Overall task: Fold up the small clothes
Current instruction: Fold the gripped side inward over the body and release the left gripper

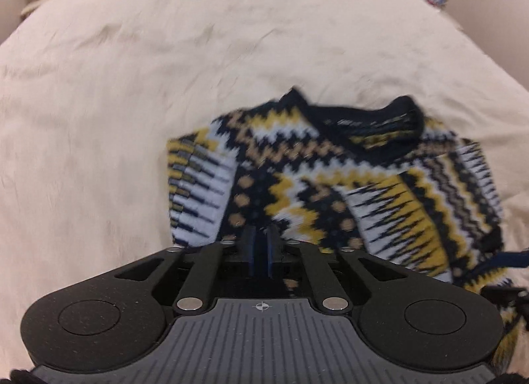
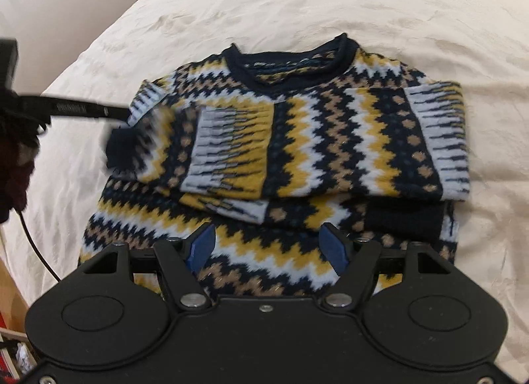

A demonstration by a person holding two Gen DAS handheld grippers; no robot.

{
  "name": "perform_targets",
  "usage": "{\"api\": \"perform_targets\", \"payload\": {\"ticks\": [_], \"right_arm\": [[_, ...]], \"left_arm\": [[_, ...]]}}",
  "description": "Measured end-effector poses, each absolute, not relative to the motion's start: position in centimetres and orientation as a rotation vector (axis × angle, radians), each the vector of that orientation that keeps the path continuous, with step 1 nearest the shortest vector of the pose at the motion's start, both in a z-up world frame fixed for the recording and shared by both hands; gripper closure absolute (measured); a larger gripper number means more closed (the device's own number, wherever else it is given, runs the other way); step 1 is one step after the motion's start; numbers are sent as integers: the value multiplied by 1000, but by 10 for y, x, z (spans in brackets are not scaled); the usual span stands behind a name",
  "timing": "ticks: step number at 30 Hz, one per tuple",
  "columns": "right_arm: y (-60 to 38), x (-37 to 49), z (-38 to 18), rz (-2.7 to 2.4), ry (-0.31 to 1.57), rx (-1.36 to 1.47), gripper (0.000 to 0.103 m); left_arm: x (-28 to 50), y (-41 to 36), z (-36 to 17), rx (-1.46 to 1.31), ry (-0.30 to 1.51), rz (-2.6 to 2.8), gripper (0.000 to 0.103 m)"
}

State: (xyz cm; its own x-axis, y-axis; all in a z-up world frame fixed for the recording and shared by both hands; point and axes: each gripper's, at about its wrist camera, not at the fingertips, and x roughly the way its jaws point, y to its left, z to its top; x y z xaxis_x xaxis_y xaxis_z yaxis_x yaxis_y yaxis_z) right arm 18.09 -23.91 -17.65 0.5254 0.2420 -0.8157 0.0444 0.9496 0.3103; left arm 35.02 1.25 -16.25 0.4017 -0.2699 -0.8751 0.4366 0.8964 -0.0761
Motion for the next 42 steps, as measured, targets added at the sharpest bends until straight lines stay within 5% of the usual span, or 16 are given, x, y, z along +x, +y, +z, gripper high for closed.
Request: {"api": "perform_targets", "payload": {"ticks": [2, 4, 8, 14, 25, 42], "right_arm": [[-244, 186, -175, 108, 1010, 306, 30], [-249, 191, -174, 92, 1002, 306, 29], [-263, 200, -172, 67, 974, 317, 18], [-279, 220, -175, 24, 949, 333, 6], [-310, 240, -220, -128, 1126, 346, 6], [-281, 172, -163, -102, 971, 432, 0]], "left_arm": [[354, 18, -170, 148, 1101, -411, 53], [356, 26, -171, 107, 1113, -376, 47], [350, 33, -163, 68, 1084, -338, 18], [341, 22, -162, 44, 1075, -413, 12], [356, 50, -204, 71, 1207, -271, 12], [281, 66, -138, 33, 1030, -419, 0]]}}
